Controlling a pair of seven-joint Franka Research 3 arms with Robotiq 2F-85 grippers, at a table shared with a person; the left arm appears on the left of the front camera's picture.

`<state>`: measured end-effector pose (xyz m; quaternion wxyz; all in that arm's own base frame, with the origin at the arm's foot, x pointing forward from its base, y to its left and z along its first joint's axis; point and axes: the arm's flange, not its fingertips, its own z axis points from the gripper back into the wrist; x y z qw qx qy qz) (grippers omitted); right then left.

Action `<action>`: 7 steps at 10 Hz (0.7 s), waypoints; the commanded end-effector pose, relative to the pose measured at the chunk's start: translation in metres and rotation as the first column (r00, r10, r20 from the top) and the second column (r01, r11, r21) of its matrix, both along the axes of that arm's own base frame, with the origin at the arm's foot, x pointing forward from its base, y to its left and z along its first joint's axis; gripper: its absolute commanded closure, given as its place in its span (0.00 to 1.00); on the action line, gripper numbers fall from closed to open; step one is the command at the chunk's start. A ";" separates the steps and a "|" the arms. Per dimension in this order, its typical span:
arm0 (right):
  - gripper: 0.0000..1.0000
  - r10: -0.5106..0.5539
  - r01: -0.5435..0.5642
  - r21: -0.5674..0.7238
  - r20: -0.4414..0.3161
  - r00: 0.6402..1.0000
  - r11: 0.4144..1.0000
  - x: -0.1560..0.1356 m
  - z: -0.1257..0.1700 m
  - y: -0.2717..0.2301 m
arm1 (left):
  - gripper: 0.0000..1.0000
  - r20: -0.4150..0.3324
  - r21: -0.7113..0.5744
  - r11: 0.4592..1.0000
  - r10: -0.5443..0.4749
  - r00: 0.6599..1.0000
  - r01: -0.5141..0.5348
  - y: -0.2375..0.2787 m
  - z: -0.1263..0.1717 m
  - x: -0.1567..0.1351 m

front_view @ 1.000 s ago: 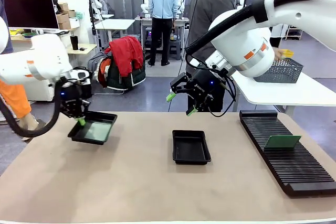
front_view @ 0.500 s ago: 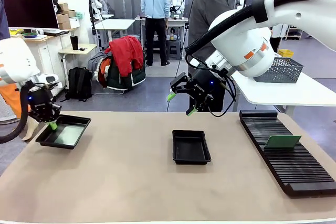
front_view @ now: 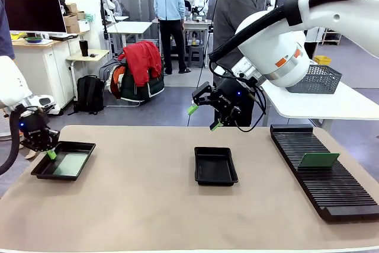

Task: Inspect and transfer BCBs to ESD trays.
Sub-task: Pick up the ESD tray and place it on the left side of the table.

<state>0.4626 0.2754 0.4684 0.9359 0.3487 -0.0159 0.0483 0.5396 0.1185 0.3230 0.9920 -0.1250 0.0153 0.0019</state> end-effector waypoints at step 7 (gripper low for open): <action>0.00 -0.010 0.010 -0.015 -0.002 1.000 1.000 0.003 0.000 0.002 | 0.97 -0.006 -0.020 0.999 0.048 0.999 -0.048 0.004 -0.015 -0.016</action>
